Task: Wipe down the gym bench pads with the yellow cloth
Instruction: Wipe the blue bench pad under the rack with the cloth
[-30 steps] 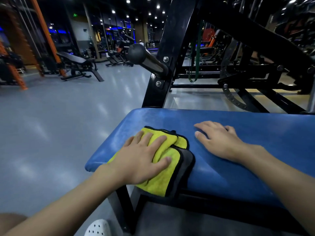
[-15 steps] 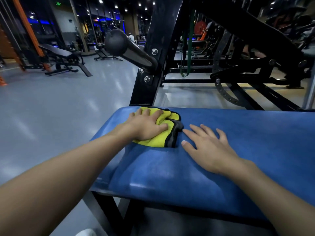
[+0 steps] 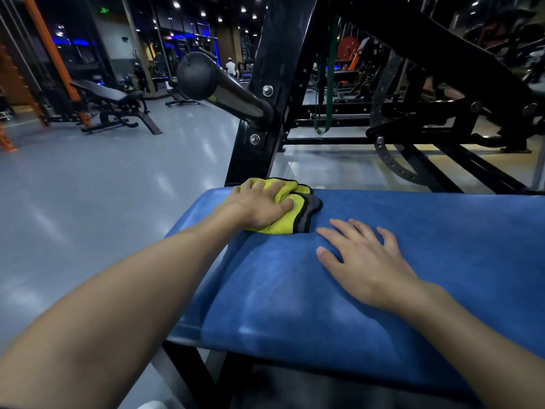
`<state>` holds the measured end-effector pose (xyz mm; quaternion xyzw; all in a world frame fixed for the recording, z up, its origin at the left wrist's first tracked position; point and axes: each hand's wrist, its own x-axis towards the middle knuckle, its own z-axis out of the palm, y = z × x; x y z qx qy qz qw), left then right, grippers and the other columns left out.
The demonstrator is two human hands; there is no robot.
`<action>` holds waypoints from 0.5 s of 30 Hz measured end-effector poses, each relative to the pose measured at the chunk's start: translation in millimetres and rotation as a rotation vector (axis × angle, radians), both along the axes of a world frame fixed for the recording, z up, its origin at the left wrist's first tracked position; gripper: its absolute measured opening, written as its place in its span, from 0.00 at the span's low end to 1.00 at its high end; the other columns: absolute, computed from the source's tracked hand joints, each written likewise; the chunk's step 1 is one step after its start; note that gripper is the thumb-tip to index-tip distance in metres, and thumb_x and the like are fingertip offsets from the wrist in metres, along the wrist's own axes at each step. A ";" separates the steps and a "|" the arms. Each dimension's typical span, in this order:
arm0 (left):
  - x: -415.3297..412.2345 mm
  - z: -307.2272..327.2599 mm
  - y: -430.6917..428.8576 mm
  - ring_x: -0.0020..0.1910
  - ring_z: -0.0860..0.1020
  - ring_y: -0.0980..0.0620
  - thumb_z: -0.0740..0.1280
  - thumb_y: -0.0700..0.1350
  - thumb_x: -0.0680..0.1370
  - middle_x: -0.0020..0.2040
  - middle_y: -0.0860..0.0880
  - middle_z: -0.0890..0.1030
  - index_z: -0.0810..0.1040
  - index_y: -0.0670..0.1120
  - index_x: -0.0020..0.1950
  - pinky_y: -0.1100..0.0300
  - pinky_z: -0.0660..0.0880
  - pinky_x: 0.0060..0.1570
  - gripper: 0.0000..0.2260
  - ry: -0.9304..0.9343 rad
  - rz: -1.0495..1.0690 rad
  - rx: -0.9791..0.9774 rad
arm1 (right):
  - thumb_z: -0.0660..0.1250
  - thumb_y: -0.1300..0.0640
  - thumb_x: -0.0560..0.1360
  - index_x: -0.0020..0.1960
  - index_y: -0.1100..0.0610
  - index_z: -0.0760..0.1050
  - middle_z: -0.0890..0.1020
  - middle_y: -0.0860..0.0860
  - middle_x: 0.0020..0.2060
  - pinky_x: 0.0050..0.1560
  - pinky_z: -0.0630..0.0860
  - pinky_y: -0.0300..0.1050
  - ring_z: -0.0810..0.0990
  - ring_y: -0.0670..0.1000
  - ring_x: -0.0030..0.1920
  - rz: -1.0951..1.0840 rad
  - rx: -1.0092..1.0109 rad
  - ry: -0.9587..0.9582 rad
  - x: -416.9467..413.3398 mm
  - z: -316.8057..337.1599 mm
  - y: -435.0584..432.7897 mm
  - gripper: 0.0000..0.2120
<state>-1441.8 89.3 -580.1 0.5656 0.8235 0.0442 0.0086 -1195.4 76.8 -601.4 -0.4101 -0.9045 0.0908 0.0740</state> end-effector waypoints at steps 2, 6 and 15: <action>4.7 -1.7 -20.7 0.80 0.53 0.43 0.48 0.71 0.77 0.80 0.45 0.60 0.53 0.62 0.80 0.43 0.51 0.76 0.32 0.004 -0.013 -0.010 | 0.44 0.37 0.81 0.78 0.39 0.54 0.53 0.41 0.79 0.77 0.43 0.59 0.46 0.47 0.79 -0.005 -0.002 -0.009 -0.2 0.1 0.3 0.26; 16.7 -3.9 -73.8 0.79 0.54 0.45 0.47 0.70 0.77 0.79 0.46 0.61 0.52 0.63 0.79 0.42 0.52 0.75 0.31 0.023 -0.048 -0.008 | 0.43 0.38 0.82 0.78 0.40 0.56 0.54 0.42 0.79 0.76 0.43 0.59 0.47 0.48 0.79 -0.001 -0.015 -0.004 -0.1 3.2 0.1 0.25; 47.7 -2.4 -188.1 0.80 0.49 0.47 0.36 0.74 0.68 0.81 0.49 0.56 0.48 0.64 0.79 0.44 0.49 0.76 0.40 0.027 -0.031 -0.049 | 0.44 0.40 0.83 0.78 0.43 0.58 0.57 0.45 0.79 0.74 0.42 0.67 0.52 0.52 0.79 -0.003 0.034 -0.114 -1.2 13.4 -8.7 0.25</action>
